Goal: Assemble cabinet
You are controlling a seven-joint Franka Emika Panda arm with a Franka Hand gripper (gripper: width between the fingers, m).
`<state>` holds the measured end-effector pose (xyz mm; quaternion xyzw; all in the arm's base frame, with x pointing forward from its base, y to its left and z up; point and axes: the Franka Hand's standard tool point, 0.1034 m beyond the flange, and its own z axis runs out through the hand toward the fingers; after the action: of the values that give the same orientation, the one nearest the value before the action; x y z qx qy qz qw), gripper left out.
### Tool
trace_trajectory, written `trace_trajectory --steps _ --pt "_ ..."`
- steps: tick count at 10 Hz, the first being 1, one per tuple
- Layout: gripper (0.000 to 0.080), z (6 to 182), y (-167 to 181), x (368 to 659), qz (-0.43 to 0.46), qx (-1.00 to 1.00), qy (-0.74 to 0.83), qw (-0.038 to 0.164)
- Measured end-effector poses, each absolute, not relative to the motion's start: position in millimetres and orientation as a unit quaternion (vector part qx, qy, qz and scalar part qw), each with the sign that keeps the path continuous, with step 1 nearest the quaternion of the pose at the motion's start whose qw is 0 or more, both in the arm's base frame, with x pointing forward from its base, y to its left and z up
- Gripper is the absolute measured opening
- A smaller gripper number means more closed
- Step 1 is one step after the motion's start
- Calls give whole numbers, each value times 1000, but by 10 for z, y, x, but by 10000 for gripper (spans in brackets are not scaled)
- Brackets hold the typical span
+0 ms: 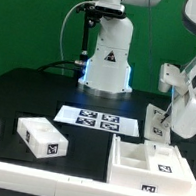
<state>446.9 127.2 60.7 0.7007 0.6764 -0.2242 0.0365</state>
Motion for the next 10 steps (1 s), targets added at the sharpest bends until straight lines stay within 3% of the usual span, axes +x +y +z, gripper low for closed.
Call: trace_trajectory --steps 3,5,6,10 --pt "64 646 1062 4346 -214 682 700 14" --pt "64 651 891 4171 -269 670 692 0" --pt "64 639 904 4254 -260 654 710 -6" --pt "64 679 812 4200 -247 704 666 -7"
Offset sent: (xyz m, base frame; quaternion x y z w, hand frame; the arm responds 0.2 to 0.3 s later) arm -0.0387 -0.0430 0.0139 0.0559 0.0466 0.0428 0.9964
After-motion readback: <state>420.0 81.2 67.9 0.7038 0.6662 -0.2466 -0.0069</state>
